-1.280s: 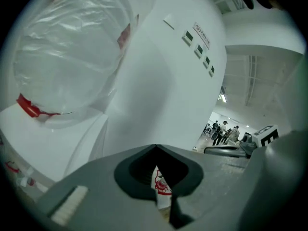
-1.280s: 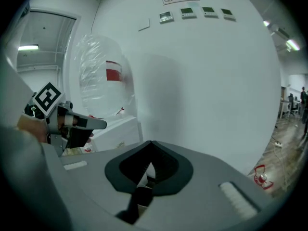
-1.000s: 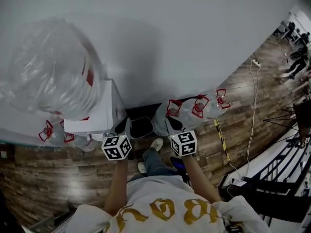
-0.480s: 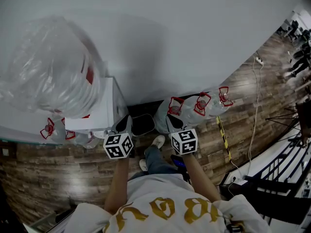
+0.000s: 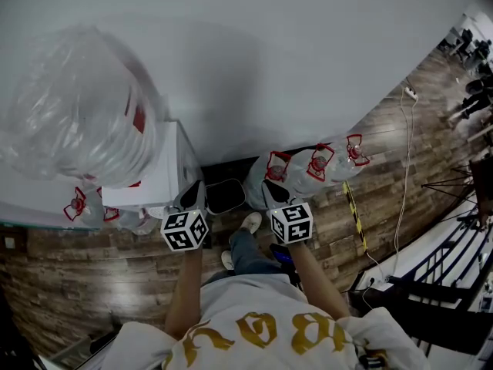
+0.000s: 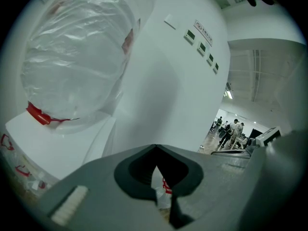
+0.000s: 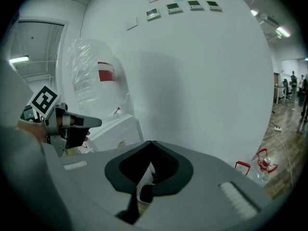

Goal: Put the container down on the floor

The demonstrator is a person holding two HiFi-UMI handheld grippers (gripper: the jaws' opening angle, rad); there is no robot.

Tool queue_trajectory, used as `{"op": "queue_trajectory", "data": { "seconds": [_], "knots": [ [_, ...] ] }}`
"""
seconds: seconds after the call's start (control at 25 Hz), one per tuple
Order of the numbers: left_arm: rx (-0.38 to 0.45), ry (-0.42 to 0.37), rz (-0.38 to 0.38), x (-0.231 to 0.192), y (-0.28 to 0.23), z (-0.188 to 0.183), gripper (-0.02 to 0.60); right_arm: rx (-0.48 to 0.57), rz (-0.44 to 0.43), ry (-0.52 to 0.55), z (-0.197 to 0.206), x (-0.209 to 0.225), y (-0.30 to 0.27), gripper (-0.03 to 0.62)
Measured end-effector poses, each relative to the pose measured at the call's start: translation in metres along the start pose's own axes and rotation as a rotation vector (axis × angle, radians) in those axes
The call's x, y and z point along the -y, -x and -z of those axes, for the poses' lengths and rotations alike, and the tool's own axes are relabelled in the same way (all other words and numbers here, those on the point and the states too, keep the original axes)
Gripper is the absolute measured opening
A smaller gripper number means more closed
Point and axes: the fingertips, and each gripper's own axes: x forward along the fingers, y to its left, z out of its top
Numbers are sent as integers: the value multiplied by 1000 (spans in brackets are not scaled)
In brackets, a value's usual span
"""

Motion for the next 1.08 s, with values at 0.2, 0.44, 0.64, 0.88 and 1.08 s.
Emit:
{"op": "queue_trajectory", "data": {
  "seconds": [0.2,0.44,0.64,0.88,1.08],
  "knots": [
    [-6,4,-6,-3,0,2,2,-8,2,-8,3,0,-2,25],
    [-12,8,-15,-5,-1,5,2,-10,2,-12,3,2,-3,25],
    [-25,-1,-20,-8,-3,10,2,-13,5,-20,6,4,-4,26],
    [-33,4,-23,-9,-7,13,2,-21,10,-26,7,8,-5,26],
    [-36,8,-27,-12,-10,13,2,-16,10,-30,6,9,-7,25]
  ]
}}
